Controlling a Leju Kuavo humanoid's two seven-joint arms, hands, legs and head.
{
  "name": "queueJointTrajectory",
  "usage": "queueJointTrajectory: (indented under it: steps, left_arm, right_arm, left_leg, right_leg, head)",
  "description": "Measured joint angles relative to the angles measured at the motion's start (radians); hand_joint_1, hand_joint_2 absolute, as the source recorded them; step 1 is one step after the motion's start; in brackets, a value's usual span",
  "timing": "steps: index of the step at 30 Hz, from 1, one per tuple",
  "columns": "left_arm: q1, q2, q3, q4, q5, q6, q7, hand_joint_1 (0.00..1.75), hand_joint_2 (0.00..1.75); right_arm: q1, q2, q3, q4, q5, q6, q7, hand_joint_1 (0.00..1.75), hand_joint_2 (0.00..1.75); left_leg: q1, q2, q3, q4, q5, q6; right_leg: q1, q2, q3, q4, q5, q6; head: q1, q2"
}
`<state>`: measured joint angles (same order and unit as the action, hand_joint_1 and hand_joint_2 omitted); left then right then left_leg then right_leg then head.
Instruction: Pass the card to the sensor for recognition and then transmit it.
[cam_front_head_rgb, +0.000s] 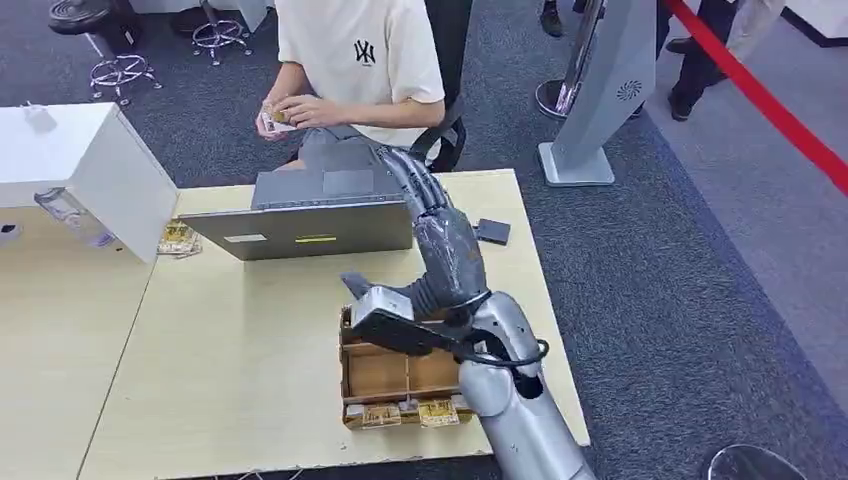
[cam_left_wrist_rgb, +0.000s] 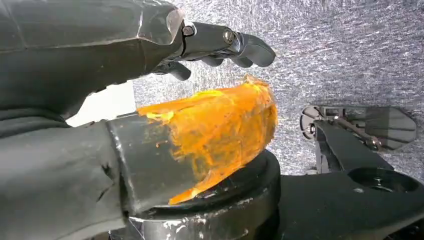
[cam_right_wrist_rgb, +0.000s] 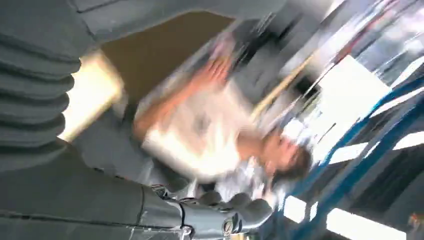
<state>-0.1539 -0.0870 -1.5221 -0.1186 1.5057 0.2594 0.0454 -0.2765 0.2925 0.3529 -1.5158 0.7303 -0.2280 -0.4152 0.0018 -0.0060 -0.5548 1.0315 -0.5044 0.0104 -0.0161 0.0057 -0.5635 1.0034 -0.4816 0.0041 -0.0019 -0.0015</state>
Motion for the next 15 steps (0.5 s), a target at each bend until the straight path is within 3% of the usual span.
queueJointTrajectory:
  steps: [4, 6, 13, 15]
  left_arm:
    - [0.0, 0.002, 0.0, 0.0, 0.0, 0.003, 0.002, 0.0, 0.0]
    - [0.0, 0.002, 0.0, 0.0, 0.0, 0.003, 0.002, 0.0, 0.0]
    - [0.0, 0.007, 0.0, 0.0, 0.001, 0.003, 0.002, 0.0, 0.0]
    - [0.0, 0.007, 0.0, 0.0, 0.001, 0.003, 0.002, 0.0, 0.0]
  right_arm:
    - [0.047, -0.002, -0.037, -0.067, -0.45, 0.379, -0.071, 0.0, 0.0]
    - [0.076, -0.008, -0.052, -0.086, -0.588, 0.514, -0.079, 0.0, 0.0]
    - [0.113, -0.015, -0.081, -0.109, -0.651, 0.575, -0.079, 0.0, 0.0]
    - [0.121, -0.019, -0.084, -0.111, -0.737, 0.662, -0.069, 0.0, 0.0]
  left_leg:
    - [0.0, 0.0, 0.0, 0.0, 0.0, 0.0]
    - [0.0, 0.0, 0.0, 0.0, 0.0, 0.0]
    - [0.0, 0.001, 0.0, 0.0, 0.0, 0.0]
    - [0.0, 0.001, 0.0, 0.0, 0.0, 0.0]
  right_leg:
    - [0.0, 0.0, 0.0, 0.0, 0.0, 0.0]
    - [0.0, 0.0, 0.0, 0.0, 0.0, 0.0]
    - [0.0, 0.0, 0.0, 0.0, 0.0, 0.0]
    - [0.0, 0.0, 0.0, 0.0, 0.0, 0.0]
  head:
    - [0.0, 0.0]
    - [0.0, 0.0]
    - [0.0, 0.0]
    - [0.0, 0.0]
